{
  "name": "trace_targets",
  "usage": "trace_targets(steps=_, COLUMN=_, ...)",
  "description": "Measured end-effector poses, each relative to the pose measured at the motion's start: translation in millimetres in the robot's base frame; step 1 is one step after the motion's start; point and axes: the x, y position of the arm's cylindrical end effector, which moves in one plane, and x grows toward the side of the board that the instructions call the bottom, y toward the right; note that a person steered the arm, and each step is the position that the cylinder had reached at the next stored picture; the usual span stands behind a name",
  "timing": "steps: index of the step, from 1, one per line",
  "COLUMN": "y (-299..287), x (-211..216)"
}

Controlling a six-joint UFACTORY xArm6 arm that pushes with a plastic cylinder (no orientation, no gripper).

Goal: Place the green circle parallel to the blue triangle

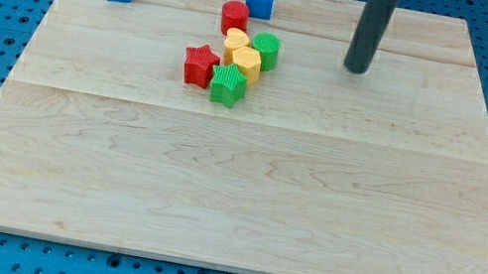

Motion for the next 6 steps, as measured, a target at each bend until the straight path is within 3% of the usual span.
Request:
trace_targets(steps=2, y=-148, x=16)
trace_targets(steps=3, y=-158, x=8)
trace_targets(steps=5, y=-67, x=-5)
trace_targets(steps=6, y=-52, x=-52)
